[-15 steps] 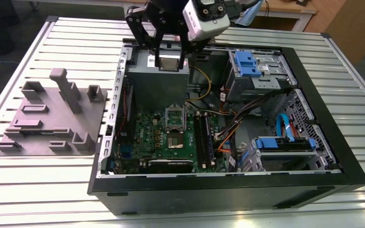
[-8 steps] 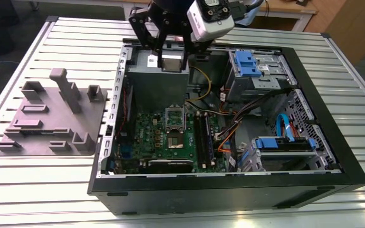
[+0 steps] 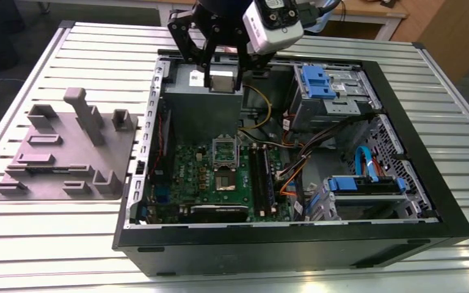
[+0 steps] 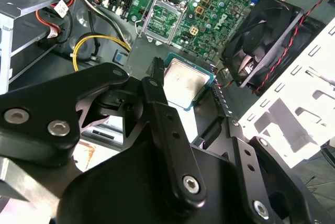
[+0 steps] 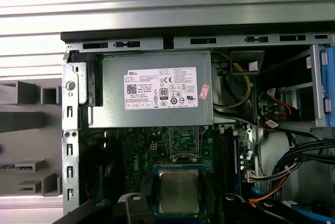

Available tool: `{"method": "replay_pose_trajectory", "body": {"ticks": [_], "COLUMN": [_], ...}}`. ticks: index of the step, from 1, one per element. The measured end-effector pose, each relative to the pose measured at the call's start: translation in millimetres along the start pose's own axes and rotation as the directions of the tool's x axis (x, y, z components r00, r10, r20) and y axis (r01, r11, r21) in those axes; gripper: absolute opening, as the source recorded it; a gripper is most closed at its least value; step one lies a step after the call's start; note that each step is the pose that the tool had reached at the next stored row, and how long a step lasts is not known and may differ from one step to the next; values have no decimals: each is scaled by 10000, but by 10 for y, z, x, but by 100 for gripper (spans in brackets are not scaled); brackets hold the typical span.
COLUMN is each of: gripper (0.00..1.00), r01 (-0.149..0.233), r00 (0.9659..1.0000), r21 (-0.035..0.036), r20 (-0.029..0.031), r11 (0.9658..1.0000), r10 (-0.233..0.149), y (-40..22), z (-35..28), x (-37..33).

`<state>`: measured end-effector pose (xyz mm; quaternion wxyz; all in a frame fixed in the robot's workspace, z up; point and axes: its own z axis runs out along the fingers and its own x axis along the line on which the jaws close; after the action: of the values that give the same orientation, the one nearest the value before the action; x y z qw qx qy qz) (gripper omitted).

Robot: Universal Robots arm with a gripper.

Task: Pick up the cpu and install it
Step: 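Place the cpu into insertion slot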

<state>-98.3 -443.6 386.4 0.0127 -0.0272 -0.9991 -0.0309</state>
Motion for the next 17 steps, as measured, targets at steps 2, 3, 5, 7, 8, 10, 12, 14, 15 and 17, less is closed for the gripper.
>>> {"method": "replay_pose_trajectory", "body": {"ticks": [2,3,5,7,8,10,12,14,15,17], "gripper": [47,47,47,47,47,47,47,47,47,47], "r01": [0,1,0,1,0,0,0,0,0,0], "r00": [10000,10000,10000,10000,10000,10000,10000,10000,10000,10000], "r21": [0,0,-1,-1,0,-1,-1,-1,0,0], "r20": [0,0,0,0,0,0,0,0,0,0], "r11": [10000,10000,10000,10000,10000,10000,10000,10000,10000,10000], "r10": [0,-1,0,-1,0,0,0,0,0,0], "y": [-1,-1,-1,-1,-1,-1,-2,-2,-3,-3], "z": [4,5,8,12,14,19,24,31,33,39], "x": [0,0,0,0,0,0,-1,-1,-1,-1]}}
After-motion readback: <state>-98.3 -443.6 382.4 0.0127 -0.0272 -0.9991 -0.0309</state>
